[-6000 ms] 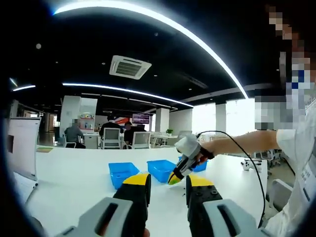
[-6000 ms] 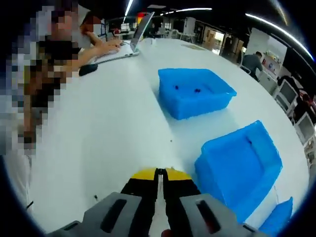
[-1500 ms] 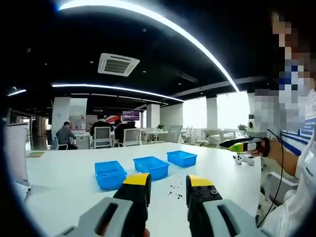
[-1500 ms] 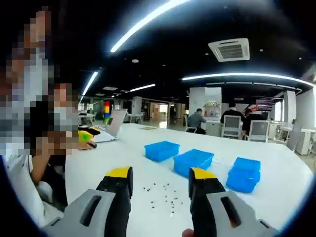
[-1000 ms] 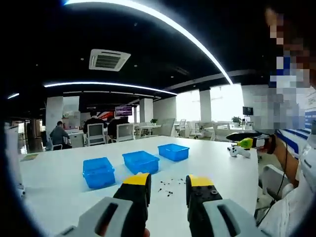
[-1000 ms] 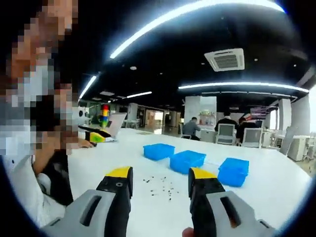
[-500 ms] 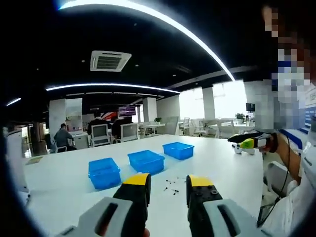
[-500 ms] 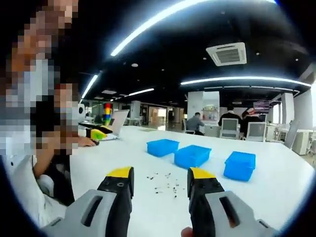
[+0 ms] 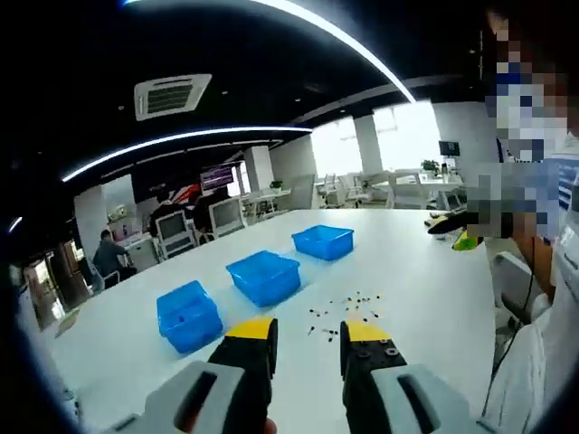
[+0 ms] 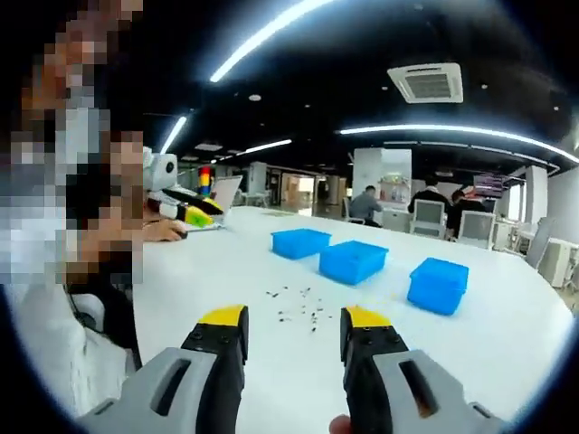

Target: Pick up the resistors one by one and place each resistor into its matching bin, sorting the parts by color and model until every resistor is separated into the correct bin for its type

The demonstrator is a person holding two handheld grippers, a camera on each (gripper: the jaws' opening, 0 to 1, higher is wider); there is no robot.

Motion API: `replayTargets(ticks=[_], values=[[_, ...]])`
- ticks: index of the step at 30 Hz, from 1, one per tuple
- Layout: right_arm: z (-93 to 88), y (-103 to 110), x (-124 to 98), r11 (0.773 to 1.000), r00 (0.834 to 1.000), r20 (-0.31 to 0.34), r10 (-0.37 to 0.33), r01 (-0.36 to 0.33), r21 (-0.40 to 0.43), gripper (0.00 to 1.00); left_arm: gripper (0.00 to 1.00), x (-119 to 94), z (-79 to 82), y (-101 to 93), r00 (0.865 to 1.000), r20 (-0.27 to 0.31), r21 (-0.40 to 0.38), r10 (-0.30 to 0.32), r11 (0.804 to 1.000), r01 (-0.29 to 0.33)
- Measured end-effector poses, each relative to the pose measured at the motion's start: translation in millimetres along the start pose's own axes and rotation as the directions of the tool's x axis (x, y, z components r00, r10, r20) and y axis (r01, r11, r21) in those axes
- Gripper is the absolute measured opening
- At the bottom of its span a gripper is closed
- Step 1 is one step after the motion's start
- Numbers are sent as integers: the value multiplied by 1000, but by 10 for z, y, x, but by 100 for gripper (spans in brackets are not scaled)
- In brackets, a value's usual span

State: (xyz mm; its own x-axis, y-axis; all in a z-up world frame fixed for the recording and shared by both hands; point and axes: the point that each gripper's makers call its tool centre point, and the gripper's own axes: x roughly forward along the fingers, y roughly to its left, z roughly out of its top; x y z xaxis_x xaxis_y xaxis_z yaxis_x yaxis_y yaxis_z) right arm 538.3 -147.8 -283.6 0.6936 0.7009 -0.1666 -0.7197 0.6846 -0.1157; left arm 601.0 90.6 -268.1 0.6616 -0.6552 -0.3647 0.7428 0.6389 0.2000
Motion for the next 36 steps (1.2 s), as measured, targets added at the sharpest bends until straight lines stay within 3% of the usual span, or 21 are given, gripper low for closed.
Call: replayTargets(ticks=[5,9,12,13,19,21,23,24,27,29,33,35,36], values=[[4,52,-43,999,1000,-15,21,-21,-40,43,28,220,19,5,993,-107,79,-52,995,61],[30,32,-80,999,1000,-6,25,-25,-40,42,27,413,-21,29,975,-202,121,-87,986,113],[40,7,-83,999,1000,-2,19,-19,-36,42,25,569,-90,80,961,-255,105,-109,985,140],[42,0,-72,999,1000,0,16,-16,-34,42,25,653,-172,115,945,-303,101,-124,982,161],[26,31,9,999,1000,-6,26,-27,-42,42,24,983,-368,204,895,-412,75,-171,972,221],[15,55,44,999,1000,-6,30,-30,-41,42,23,1096,-466,168,858,-467,66,-216,958,278],[0,73,78,999,1000,-7,30,-31,-41,42,23,1193,-532,176,846,-481,49,-231,956,289],[-25,105,109,999,999,-8,31,-31,-42,42,23,1242,-601,141,822,-504,21,-266,947,320],[-45,151,143,998,999,-11,33,-33,-44,42,22,1372,-676,110,793,-515,-61,-325,937,344],[-36,187,145,998,999,-9,33,-33,-52,42,21,1405,-731,78,766,-535,-85,-356,925,370],[-27,254,160,997,999,-2,44,-44,-59,42,19,1495,-766,106,753,-556,-91,-354,926,368],[-42,279,165,997,999,-3,49,-50,-61,42,19,1538,-792,97,739,-571,-104,-358,924,367],[-53,286,163,997,999,-5,53,-53,-62,42,19,1558,-836,88,723,-591,-111,-358,924,367]])
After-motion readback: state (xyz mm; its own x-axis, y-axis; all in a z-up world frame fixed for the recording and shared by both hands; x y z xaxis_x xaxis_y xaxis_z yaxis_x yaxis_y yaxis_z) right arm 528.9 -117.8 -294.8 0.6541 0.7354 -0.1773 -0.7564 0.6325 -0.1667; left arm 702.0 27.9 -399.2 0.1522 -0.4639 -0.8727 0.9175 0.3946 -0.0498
